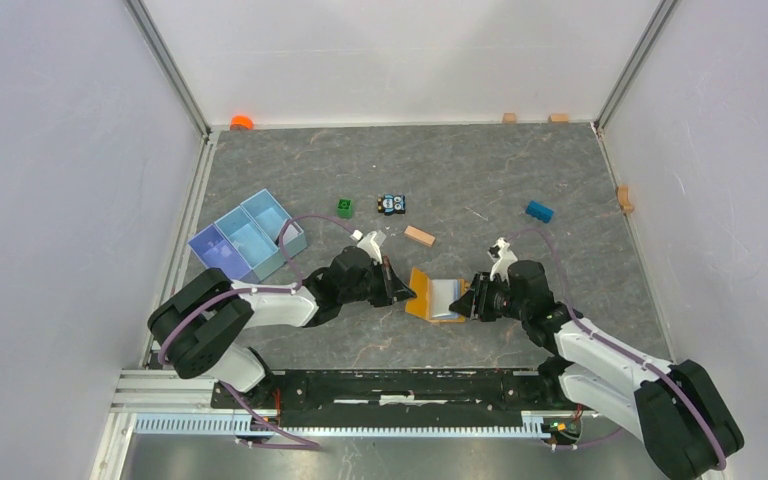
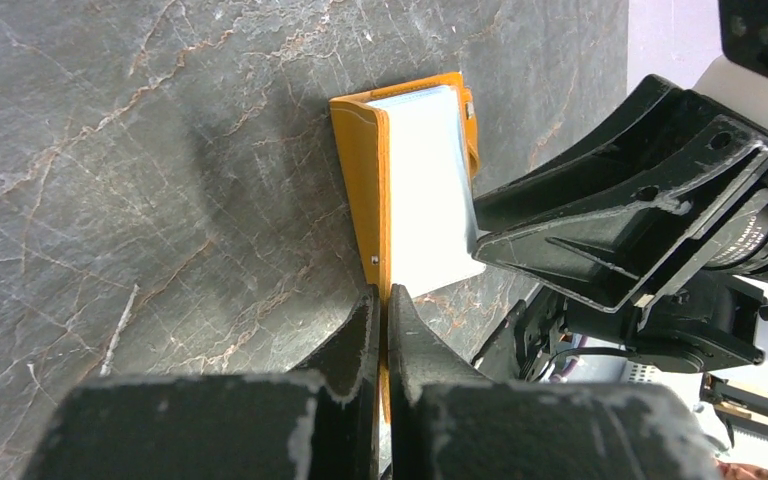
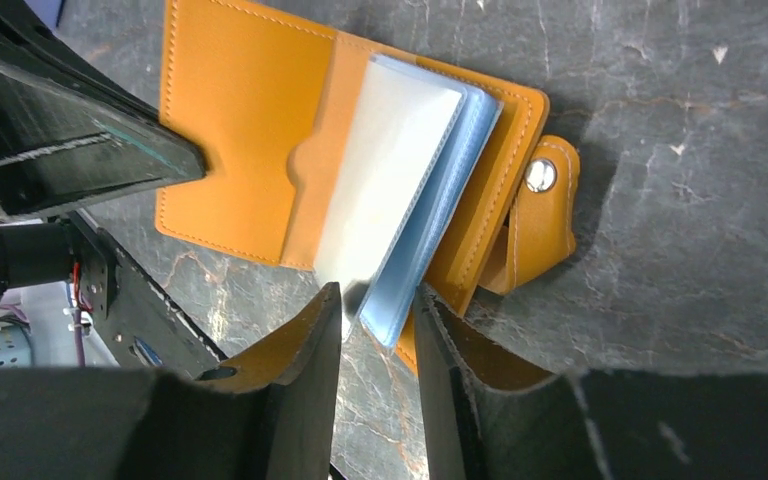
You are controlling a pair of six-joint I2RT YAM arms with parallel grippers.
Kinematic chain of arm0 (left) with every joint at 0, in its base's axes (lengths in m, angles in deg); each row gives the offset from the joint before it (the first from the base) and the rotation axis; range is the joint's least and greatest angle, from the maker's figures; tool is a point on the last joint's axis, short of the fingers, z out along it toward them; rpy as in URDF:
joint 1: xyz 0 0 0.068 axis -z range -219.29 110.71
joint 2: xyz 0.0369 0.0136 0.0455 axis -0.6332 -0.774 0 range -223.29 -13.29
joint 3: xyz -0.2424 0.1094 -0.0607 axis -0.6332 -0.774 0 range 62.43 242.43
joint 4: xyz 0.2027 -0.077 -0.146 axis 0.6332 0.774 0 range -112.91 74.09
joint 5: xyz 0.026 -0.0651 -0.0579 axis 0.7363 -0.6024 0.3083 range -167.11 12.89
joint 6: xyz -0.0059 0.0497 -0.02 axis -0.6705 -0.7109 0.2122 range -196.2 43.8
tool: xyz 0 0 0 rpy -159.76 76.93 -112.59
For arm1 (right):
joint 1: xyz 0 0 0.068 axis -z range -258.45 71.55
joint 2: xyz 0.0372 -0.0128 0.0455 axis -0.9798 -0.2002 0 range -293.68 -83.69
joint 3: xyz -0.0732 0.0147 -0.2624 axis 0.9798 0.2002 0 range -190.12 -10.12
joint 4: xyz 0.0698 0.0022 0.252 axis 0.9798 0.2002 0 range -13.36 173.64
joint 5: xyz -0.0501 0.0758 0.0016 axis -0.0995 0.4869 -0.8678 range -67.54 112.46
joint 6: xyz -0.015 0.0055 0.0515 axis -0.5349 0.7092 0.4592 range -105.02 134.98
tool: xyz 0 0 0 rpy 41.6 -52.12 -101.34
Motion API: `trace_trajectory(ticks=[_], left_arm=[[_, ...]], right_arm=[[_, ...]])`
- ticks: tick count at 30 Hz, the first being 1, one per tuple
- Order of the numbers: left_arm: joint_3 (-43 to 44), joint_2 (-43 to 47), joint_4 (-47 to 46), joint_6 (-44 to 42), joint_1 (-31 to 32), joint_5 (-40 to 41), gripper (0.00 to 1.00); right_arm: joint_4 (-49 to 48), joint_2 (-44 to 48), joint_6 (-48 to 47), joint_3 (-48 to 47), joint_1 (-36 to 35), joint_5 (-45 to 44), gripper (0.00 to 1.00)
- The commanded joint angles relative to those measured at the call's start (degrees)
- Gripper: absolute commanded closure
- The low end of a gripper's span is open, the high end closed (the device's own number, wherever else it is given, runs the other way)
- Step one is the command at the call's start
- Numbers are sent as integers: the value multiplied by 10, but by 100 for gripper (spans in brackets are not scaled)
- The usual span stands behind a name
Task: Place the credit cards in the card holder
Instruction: Place the card holder at the center of the board, then turn over the card slot in the card holder.
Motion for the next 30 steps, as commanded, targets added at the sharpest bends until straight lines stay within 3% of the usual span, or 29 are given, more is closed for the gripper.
trace_trajectory(ticks=[1, 10, 30], left_arm=[[-3, 5, 5, 7, 2, 10, 98], [3, 6, 18, 3, 2, 11, 98], [5, 2, 22, 0, 2, 7, 98]], right_arm=[[-47, -1, 10, -5, 0, 5, 63], [18, 36, -26, -49, 0, -35, 59], [-46, -19, -2, -1, 0, -18, 69]])
